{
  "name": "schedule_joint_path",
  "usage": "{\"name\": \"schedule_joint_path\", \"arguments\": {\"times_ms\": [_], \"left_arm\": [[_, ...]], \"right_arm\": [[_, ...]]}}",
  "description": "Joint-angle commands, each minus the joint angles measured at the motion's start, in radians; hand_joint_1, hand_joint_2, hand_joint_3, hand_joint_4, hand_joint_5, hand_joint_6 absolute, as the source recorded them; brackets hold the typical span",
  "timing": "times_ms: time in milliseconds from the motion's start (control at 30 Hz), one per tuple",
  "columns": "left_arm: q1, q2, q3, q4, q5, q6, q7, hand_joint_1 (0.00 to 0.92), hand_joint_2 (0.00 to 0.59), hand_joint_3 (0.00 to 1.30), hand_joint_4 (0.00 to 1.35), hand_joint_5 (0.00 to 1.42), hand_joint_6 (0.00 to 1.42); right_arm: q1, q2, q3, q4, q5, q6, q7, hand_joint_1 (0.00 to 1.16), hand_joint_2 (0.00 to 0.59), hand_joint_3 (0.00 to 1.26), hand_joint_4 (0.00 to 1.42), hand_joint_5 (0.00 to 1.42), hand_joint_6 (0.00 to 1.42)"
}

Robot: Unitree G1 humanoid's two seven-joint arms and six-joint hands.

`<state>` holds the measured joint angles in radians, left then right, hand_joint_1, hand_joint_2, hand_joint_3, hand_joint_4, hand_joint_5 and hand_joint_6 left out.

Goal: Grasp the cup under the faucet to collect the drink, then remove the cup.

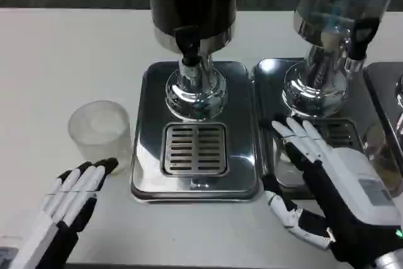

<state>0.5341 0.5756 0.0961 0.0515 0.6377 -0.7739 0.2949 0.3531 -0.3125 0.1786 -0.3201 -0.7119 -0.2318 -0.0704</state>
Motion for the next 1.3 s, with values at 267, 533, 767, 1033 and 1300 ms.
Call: {"name": "schedule_joint_path", "arguments": {"times_ms": [267,533,767,1033,1300], "left_arm": [[-0.002,0.007,-0.004,0.013,-0.008,-0.01,-0.026,0.0,0.07,0.0,0.0,0.0,0.0],[-0.001,-0.014,0.033,0.03,-0.024,-0.056,0.03,0.0,0.069,0.0,0.0,0.0,0.0],[-0.05,0.002,0.055,0.069,-0.095,-0.049,-0.012,0.0,0.06,0.0,0.0,0.0,0.0],[-0.13,0.026,0.063,0.112,-0.157,-0.03,-0.077,0.0,0.057,0.0,0.0,0.0,0.0],[-0.266,0.038,0.051,0.214,-0.221,0.001,-0.159,0.0,0.056,0.0,0.0,0.0,0.0]], "right_arm": [[0.002,0.005,-0.001,-0.004,0.015,0.001,-0.004,0.53,0.502,0.12,0.05,0.0,0.13],[0.001,0.002,-0.004,-0.004,0.018,0.002,-0.001,0.52,0.502,0.12,0.05,0.0,0.13],[0.005,0.005,-0.006,-0.002,0.024,0.003,-0.004,0.52,0.501,0.12,0.05,0.0,0.13],[0.006,0.008,-0.003,0.0,0.027,0.002,-0.009,0.52,0.501,0.12,0.06,0.0,0.13],[0.009,0.014,0.001,-0.005,0.022,0.005,-0.006,0.52,0.501,0.12,0.06,0.0,0.13]]}}
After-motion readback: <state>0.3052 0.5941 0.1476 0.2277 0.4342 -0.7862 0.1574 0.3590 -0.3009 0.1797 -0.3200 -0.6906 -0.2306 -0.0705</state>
